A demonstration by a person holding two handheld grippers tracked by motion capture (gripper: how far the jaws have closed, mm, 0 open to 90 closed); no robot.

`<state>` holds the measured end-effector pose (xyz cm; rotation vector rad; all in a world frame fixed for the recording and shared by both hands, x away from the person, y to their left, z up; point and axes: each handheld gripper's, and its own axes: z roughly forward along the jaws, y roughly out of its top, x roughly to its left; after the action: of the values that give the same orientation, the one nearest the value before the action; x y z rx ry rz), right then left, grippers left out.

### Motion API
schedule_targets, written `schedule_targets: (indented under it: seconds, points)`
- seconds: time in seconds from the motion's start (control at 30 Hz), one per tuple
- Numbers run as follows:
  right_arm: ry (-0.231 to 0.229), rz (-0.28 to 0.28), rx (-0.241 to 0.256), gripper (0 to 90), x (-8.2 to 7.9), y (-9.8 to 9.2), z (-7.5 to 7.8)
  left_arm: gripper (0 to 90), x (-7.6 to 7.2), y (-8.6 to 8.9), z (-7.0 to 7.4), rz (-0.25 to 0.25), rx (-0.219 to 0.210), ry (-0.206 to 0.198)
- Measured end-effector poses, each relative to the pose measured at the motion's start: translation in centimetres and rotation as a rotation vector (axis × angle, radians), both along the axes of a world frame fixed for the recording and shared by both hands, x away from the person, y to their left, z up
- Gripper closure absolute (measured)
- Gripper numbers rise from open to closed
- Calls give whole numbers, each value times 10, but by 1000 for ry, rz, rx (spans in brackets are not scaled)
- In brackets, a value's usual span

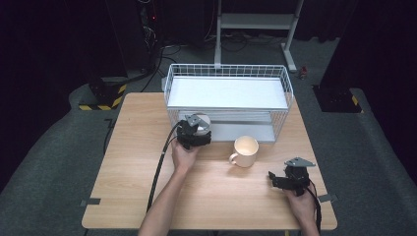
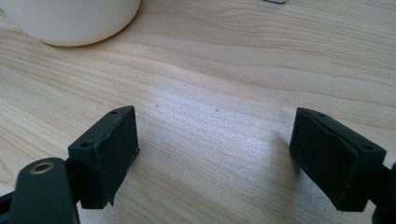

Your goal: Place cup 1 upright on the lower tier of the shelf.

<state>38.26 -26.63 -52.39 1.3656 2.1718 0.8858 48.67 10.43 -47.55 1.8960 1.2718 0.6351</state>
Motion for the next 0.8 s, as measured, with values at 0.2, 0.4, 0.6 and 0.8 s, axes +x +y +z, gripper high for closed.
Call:
schedule_targets:
  seconds: [0.2,0.4,0.6,0.8]
  points:
    - [0,0,0,153,0,0,0,188,3,-1,-3,5,-3,-18]
    - [0,-2,1,153,0,0,0,189,7,-2,-4,16,-12,-31]
    - [0,-2,2,154,0,0,0,190,12,-2,-7,32,-23,-57]
    - [0,-1,2,154,0,0,0,190,16,-2,-9,36,-15,-70]
